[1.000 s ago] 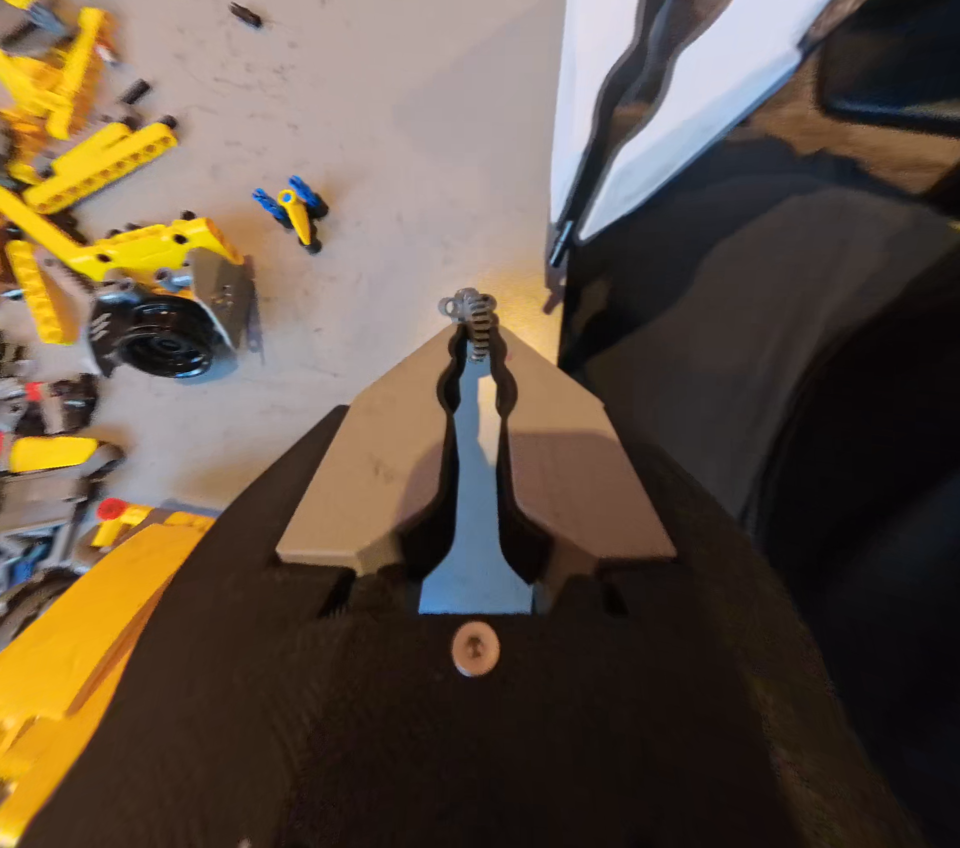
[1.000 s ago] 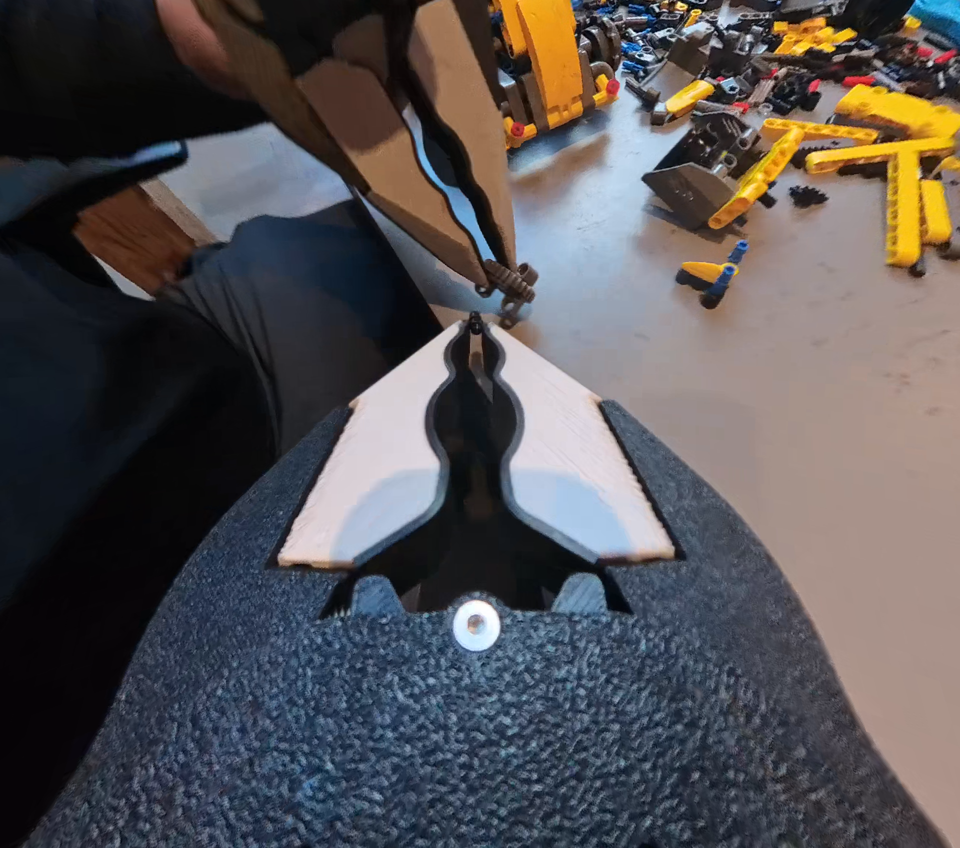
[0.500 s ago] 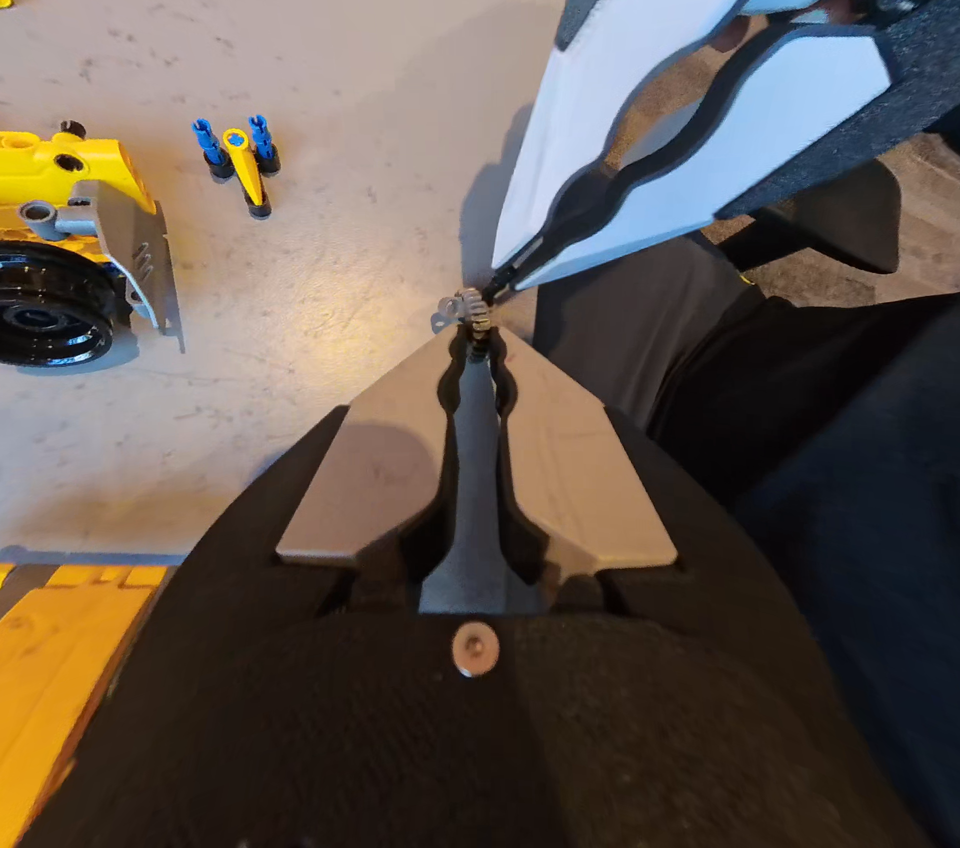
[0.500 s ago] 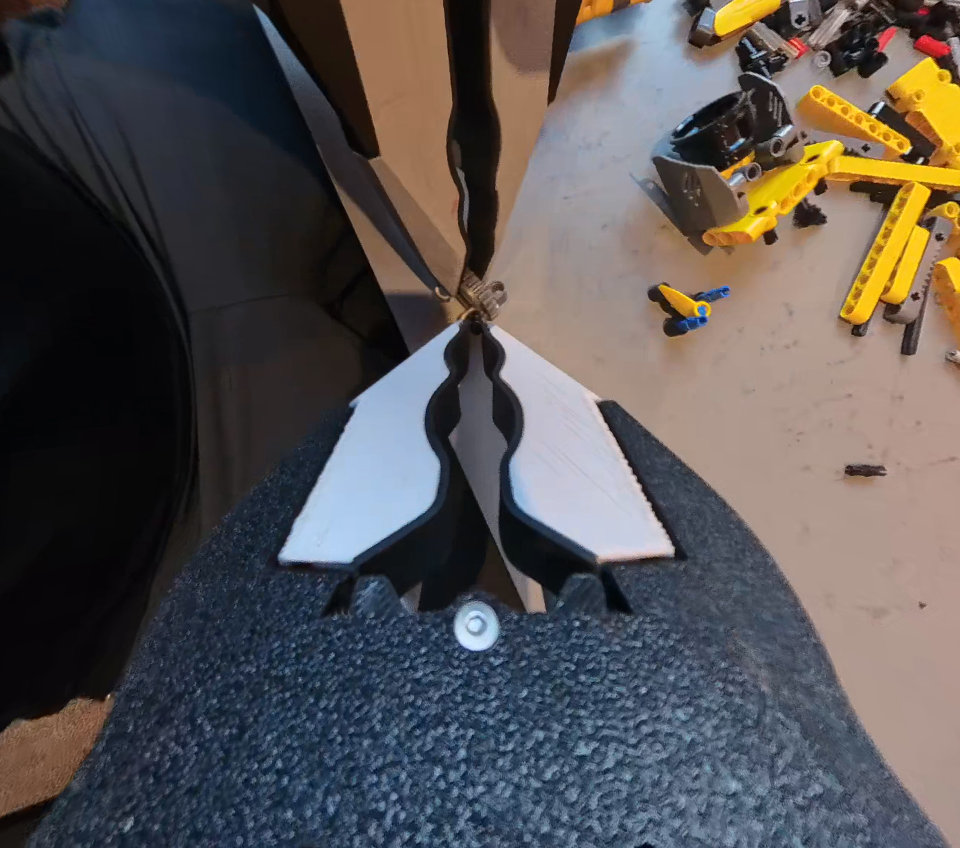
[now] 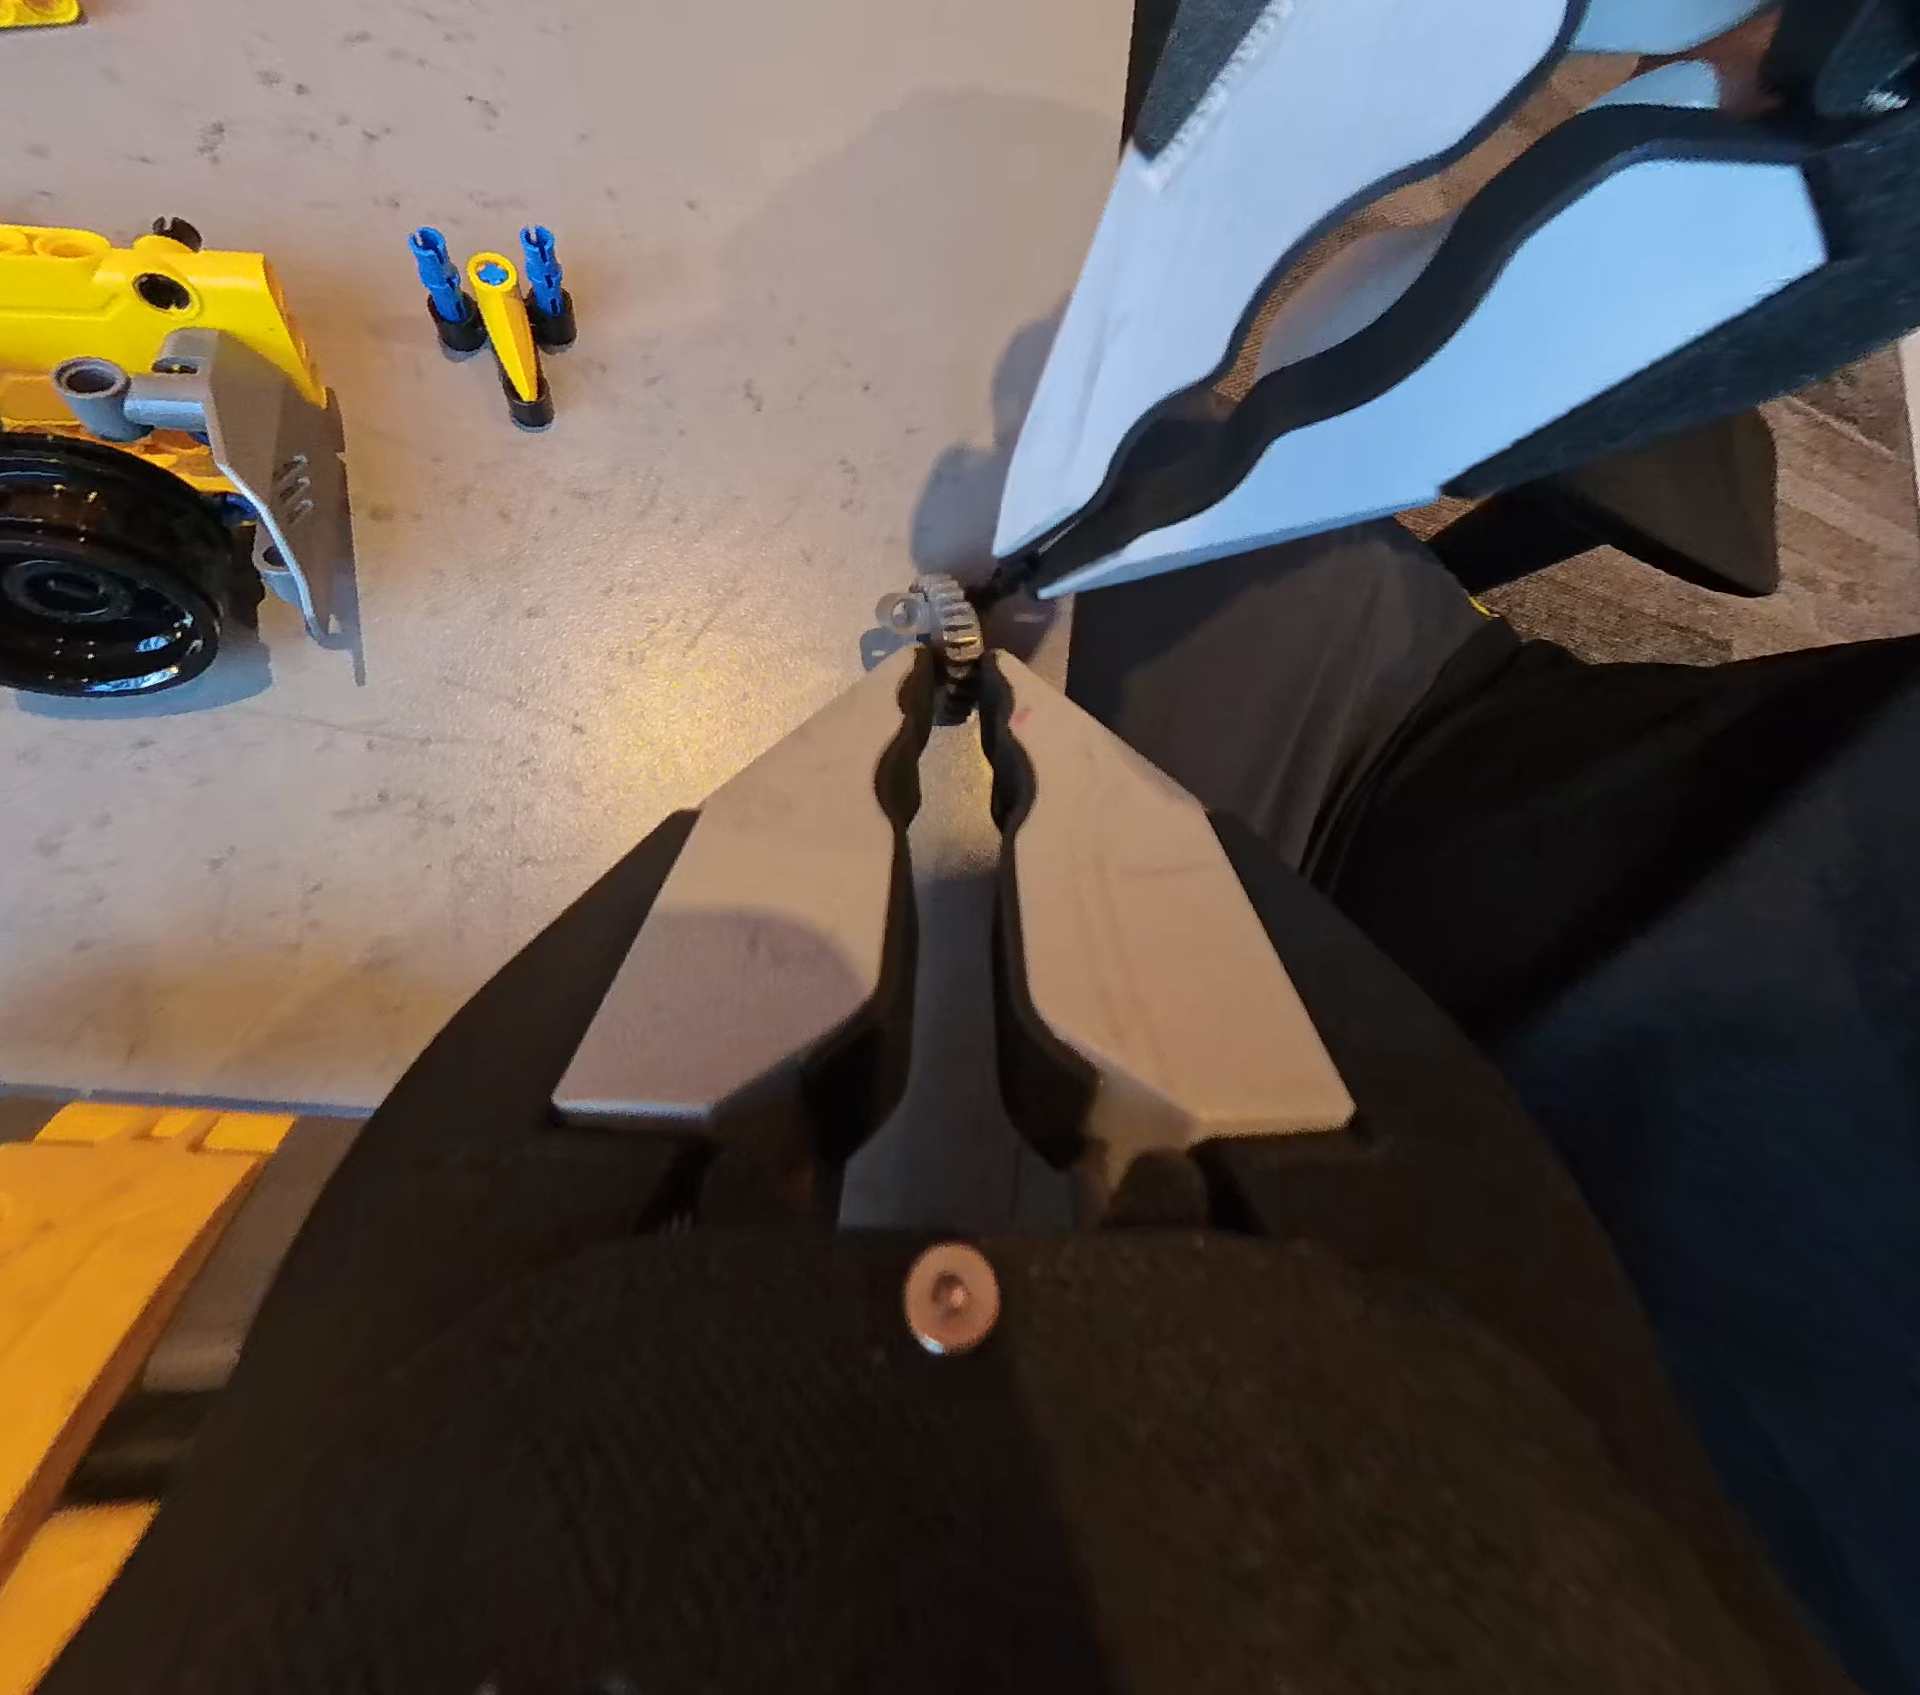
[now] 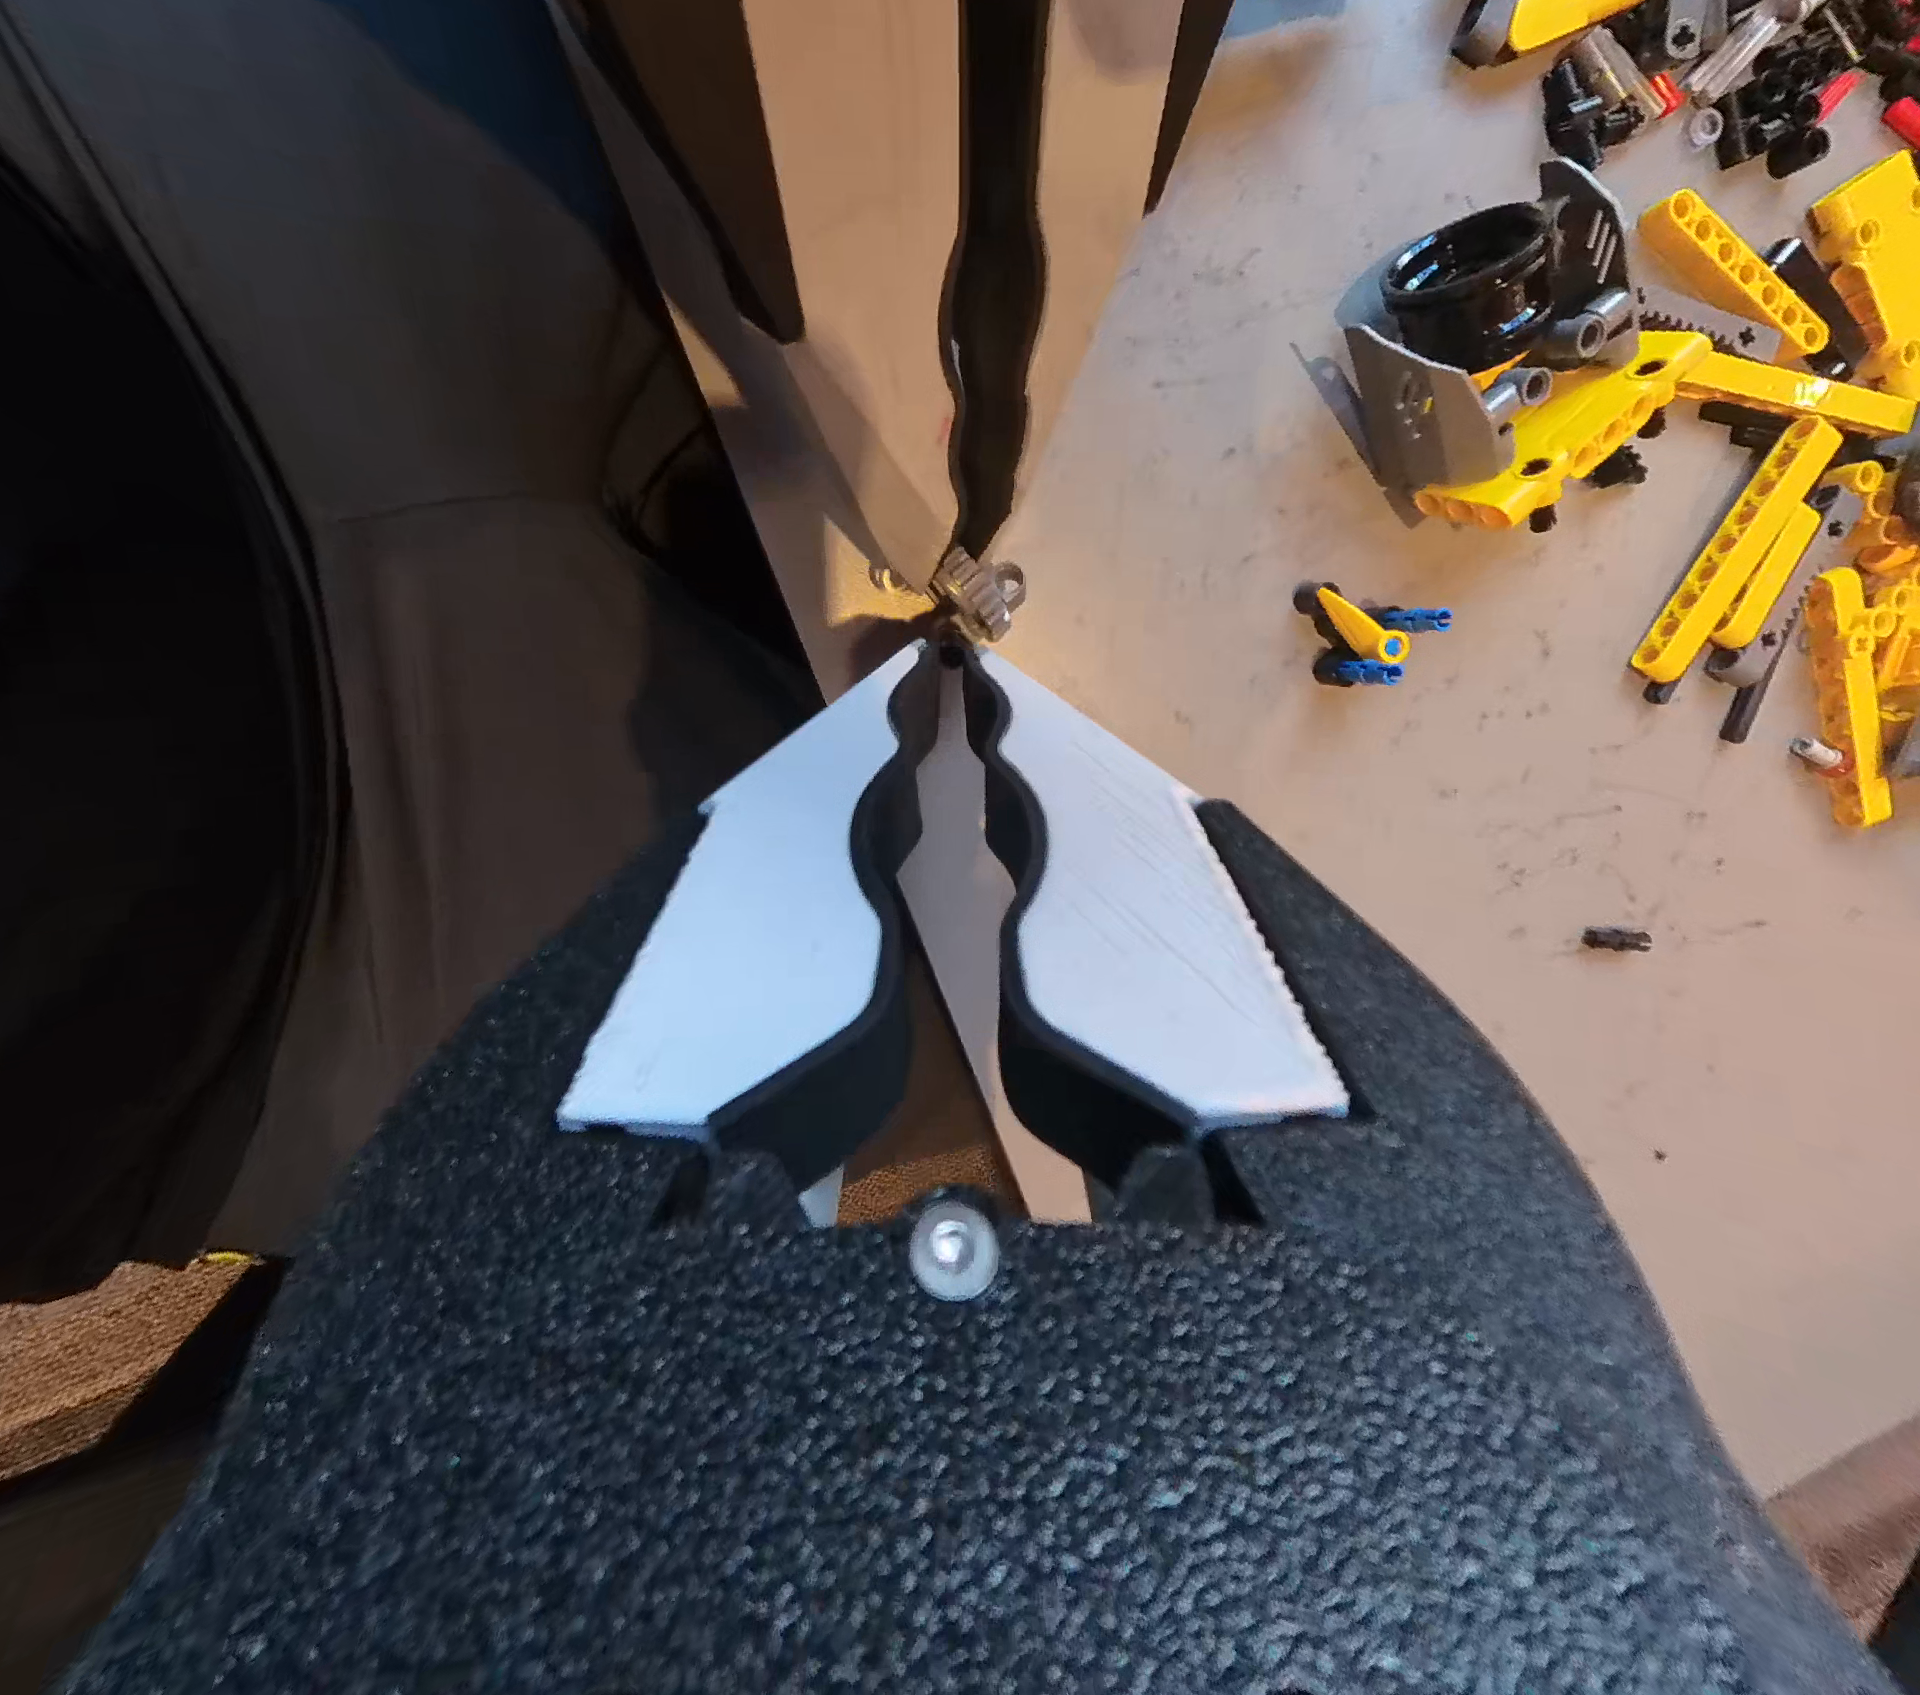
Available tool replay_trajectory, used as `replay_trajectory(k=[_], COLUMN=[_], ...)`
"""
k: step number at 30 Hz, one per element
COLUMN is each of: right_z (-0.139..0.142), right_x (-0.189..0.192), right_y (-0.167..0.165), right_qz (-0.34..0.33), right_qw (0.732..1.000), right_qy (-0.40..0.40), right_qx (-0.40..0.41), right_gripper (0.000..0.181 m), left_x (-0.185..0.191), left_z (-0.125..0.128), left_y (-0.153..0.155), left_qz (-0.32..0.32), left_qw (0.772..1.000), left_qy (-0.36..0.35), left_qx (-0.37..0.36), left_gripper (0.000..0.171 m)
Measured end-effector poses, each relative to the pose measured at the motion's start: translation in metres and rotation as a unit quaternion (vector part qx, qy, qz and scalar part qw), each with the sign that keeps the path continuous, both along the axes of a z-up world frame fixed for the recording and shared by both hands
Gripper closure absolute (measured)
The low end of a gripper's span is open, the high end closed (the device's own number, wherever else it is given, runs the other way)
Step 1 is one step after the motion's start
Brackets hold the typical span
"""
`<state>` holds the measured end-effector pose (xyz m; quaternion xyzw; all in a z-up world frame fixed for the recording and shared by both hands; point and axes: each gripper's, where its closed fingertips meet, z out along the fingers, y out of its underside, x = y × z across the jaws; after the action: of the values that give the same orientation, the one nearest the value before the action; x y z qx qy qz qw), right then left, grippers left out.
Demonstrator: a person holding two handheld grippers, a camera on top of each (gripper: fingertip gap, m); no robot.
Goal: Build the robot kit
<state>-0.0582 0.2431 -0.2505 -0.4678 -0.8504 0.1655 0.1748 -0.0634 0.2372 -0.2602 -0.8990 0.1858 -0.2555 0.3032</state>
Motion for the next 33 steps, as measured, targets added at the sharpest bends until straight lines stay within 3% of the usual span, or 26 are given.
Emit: replay_trajectory(k=[17,27,33], right_z=[-0.0032,-0.0032,-0.0035], right_x=[0.0010,0.0011,0.0011], right_y=[0.0021,0.0034,0.0056], right_qz=[0.001,-0.039,-0.038], right_qw=[1.000,0.994,0.996], right_qy=[-0.015,0.005,0.007], right_qx=[0.014,-0.097,-0.084], right_gripper=[0.178,0.177,0.177], left_x=[0.0024,0.0022,0.0023], left_z=[0.0004,0.0003,0.0004], left_y=[0.0038,0.0043,0.0057], left_qz=[0.004,0.009,0.014], left_qw=[1.000,1.000,0.999], left_qy=[-0.011,-0.017,-0.014], left_qx=[0.013,0.022,0.029], left_gripper=[0.165,0.165,0.165])
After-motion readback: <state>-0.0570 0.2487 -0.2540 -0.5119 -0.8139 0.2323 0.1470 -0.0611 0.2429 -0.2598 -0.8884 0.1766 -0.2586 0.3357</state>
